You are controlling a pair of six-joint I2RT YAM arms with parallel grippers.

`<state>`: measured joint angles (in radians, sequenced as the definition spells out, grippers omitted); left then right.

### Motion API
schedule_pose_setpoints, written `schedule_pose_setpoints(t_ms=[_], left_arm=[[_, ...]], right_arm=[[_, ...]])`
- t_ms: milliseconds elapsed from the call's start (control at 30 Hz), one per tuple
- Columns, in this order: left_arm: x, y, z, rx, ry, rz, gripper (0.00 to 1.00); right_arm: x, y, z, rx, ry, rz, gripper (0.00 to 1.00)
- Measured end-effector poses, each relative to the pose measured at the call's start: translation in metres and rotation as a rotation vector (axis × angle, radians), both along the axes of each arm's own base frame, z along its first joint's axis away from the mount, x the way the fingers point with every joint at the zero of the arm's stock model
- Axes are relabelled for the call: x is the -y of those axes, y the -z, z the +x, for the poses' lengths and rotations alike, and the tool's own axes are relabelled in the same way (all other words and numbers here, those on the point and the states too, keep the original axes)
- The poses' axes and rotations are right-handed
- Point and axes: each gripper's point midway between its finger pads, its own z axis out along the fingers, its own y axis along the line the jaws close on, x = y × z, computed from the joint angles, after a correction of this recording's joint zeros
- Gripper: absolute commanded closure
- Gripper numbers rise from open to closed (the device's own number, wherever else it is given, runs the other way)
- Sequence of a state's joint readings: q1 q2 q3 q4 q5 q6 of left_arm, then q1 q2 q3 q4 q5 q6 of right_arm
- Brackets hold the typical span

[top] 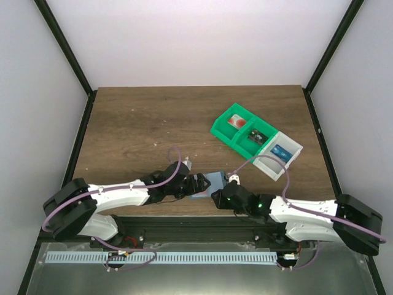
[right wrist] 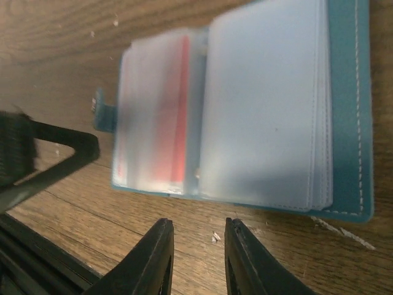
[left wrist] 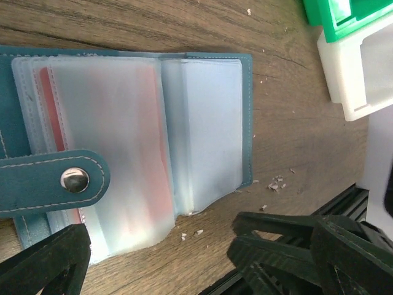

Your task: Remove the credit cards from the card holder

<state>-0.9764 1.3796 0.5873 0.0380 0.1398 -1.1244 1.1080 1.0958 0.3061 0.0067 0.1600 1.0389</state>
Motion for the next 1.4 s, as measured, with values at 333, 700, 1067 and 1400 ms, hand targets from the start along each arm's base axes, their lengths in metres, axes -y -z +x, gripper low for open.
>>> schedule_pose_setpoints(t_ms=[333, 700, 1067, 1400], left_arm=[[0.001, 0.015, 0.002, -0.012, -0.003, 0.033, 0.00], [0.003, 0.019, 0.011, 0.003, -0.018, 0.059, 0.00], [0.010, 0.021, 0.018, 0.007, -0.008, 0.057, 0.00], [0.014, 0.020, 0.020, 0.011, 0.001, 0.065, 0.00]], right_arm=[[0.020, -0.007, 0.030, 0.063, 0.065, -0.042, 0.75], [0.021, 0.017, 0.041, 0.049, 0.064, -0.098, 0.78], [0.015, 0.018, 0.045, 0.073, 0.092, -0.012, 0.78], [0.015, 0.018, 0.045, 0.069, 0.103, 0.003, 0.78]])
